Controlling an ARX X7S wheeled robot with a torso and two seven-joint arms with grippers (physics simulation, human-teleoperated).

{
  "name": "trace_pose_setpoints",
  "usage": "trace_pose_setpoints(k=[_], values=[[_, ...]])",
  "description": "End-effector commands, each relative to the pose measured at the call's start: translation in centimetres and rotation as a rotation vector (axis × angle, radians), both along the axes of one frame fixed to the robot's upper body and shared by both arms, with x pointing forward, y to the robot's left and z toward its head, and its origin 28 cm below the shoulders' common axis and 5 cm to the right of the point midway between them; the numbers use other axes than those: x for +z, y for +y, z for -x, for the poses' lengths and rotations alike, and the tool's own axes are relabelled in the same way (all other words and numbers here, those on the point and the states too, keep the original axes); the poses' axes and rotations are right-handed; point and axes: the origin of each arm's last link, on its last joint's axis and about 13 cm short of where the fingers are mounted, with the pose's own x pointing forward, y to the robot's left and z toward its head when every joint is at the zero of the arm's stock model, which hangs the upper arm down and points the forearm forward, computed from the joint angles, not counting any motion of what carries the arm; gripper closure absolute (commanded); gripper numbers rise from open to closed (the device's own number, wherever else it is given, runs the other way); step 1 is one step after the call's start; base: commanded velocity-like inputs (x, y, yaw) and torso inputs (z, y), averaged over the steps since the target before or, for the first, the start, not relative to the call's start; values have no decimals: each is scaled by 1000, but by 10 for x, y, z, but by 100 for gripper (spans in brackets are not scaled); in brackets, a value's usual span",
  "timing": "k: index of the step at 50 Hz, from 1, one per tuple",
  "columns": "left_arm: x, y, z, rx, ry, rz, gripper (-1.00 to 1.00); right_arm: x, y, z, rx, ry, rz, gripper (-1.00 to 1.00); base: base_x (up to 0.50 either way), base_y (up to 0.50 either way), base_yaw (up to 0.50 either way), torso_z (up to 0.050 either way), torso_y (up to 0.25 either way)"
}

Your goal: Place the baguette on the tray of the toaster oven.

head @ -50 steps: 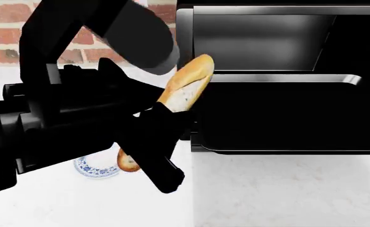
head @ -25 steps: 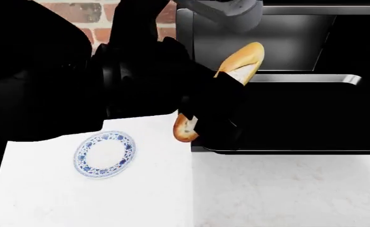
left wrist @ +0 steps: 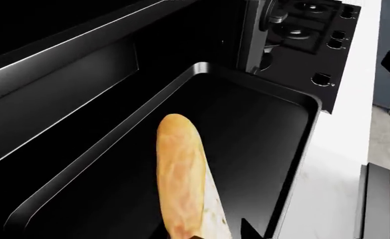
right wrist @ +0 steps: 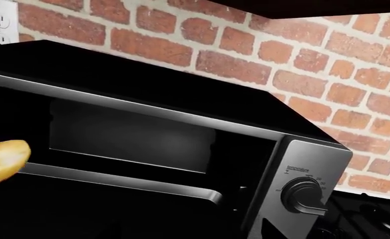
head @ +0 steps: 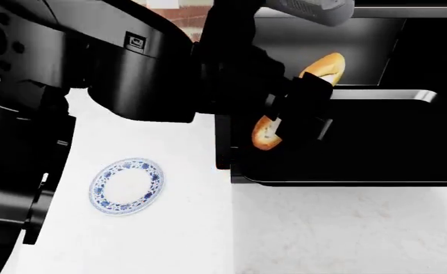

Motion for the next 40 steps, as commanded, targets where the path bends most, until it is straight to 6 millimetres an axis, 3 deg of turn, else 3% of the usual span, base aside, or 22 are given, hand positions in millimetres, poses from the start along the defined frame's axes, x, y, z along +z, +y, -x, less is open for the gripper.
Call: trace_pose_setpoints(k=[1,7,18,40], values=[[-4,-16,-24,-4,29,2,100,-1,3,-3,4,4,0,-100,0,0,0,0,0],[-17,-24,-35,-8,54,-2,100,3,3,0,-4,-6,1,-100,0,0,0,0,2],[-26,-32,-37,-30,71,-27,100,4,-4,9,-3,-9,-7,-100,0,0,0,0,0],[-24,-34,-35,-40,84,-38,100,-2,2,1,-6,-8,-13,-100,0,0,0,0,0]])
